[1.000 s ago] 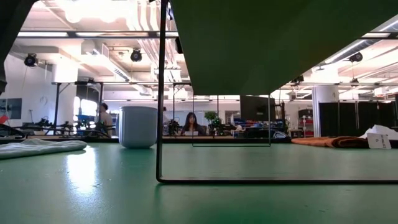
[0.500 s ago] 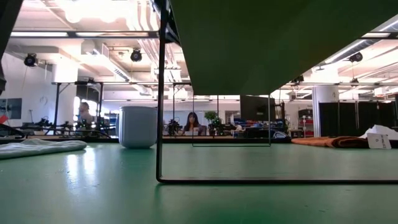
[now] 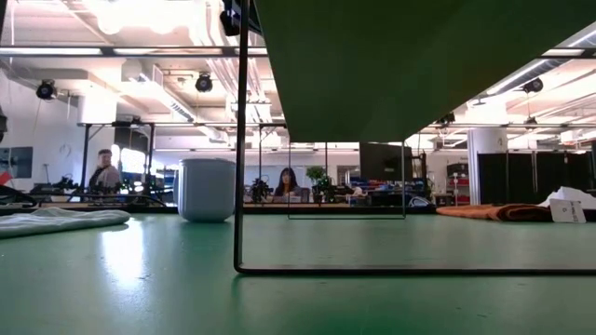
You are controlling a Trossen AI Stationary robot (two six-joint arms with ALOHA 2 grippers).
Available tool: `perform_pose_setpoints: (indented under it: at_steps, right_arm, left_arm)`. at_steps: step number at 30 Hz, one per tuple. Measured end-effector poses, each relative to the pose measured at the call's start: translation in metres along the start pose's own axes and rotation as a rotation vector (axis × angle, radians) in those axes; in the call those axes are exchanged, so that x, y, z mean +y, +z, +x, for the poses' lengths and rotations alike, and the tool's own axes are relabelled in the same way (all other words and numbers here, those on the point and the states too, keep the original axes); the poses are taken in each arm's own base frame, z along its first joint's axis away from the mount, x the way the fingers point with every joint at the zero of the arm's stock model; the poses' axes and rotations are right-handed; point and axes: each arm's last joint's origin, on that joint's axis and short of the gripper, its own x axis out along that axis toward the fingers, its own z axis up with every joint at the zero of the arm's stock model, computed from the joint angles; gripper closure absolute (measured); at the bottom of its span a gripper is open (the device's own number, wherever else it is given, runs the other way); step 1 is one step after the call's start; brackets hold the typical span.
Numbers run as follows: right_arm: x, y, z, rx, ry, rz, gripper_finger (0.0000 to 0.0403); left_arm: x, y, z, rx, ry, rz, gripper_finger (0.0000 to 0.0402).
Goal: Stack small to large cups/mugs on shelf
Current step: Put the green cup on the shelf aligned with the black cup
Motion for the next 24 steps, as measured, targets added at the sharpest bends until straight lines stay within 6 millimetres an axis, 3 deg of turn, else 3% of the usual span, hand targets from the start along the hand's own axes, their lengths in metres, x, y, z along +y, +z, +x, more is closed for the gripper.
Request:
perform_pose_setpoints:
  at_steps: [7,14,24]
  right_arm:
    - [-0.01,-0.045,-0.017,0.371,-0.246,0.086,0.0393]
    - [-0.003,-0.079,-0.01,0.506,-0.314,0.158,0.0386]
    - [0.015,-0.117,0.008,0.586,-0.417,0.278,0.0271]
  left_arm:
    - [0.0,-0.014,0.009,0.048,-0.006,-0.004,0.0393]
    - [0.0,-0.053,0.023,0.078,-0.01,-0.092,0.0393]
    - [0.003,-0.099,0.004,-0.107,0.088,-0.248,0.0393]
